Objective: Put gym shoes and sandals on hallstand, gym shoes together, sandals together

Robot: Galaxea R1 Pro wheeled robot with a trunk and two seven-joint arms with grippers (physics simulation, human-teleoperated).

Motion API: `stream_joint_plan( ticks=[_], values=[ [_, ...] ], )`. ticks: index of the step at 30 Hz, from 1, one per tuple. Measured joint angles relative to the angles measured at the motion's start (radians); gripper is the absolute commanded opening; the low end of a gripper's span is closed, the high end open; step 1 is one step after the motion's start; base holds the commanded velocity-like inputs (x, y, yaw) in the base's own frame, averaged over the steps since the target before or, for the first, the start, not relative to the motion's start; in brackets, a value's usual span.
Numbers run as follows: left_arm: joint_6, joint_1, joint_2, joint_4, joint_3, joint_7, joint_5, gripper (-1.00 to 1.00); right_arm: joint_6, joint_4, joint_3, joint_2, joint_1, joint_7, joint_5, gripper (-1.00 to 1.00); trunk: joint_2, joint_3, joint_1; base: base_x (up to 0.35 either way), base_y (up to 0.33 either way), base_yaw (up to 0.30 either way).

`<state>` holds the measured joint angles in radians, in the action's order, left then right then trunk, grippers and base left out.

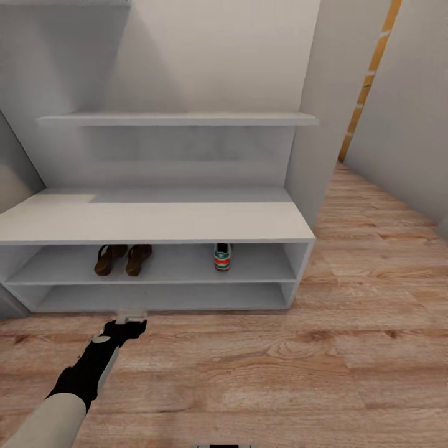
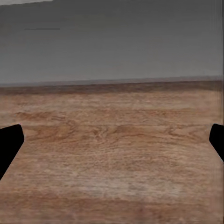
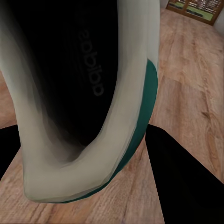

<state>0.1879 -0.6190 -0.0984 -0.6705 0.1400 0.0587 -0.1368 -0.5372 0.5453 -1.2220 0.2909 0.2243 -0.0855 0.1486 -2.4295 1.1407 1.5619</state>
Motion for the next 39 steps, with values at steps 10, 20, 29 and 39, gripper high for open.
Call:
stream_joint_plan(
  ticks=[10, 20, 29, 39],
  values=[
    [-0.335, 0.28, -0.019, -0.002, 0.023, 0.225, 0.093, 1.0, -0.001, -0.002, 0.006, -0.002, 0.0, 0.0, 0.002, -1.0, 0.0, 0.0, 0.0, -0.005, -0.003, 0.0],
    [-0.488, 0.446, -0.098, 0.029, 0.182, 0.566, 0.14, 1.0, -0.001, 0.0, 0.013, -0.01, 0.0, 0.002, 0.004, -1.0, 0.0, 0.0, 0.0, 0.0, 0.0, 0.0],
    [-0.494, 0.482, -0.104, 0.048, 0.396, 0.647, 0.153, 1.0, -0.003, 0.006, 0.112, -0.023, 0.0, -0.001, 0.0, -1.0, 0.0, -0.001, 0.0, -0.002, -0.098, 0.0],
    [-0.493, 0.488, -0.105, 0.04, 0.398, 0.651, 0.159, 1.0, -0.003, 0.003, 0.113, -0.024, 0.0, -0.002, 0.0, -1.0, 0.0, -0.001, 0.0, -0.287, -0.012, 0.0]
  ],
)
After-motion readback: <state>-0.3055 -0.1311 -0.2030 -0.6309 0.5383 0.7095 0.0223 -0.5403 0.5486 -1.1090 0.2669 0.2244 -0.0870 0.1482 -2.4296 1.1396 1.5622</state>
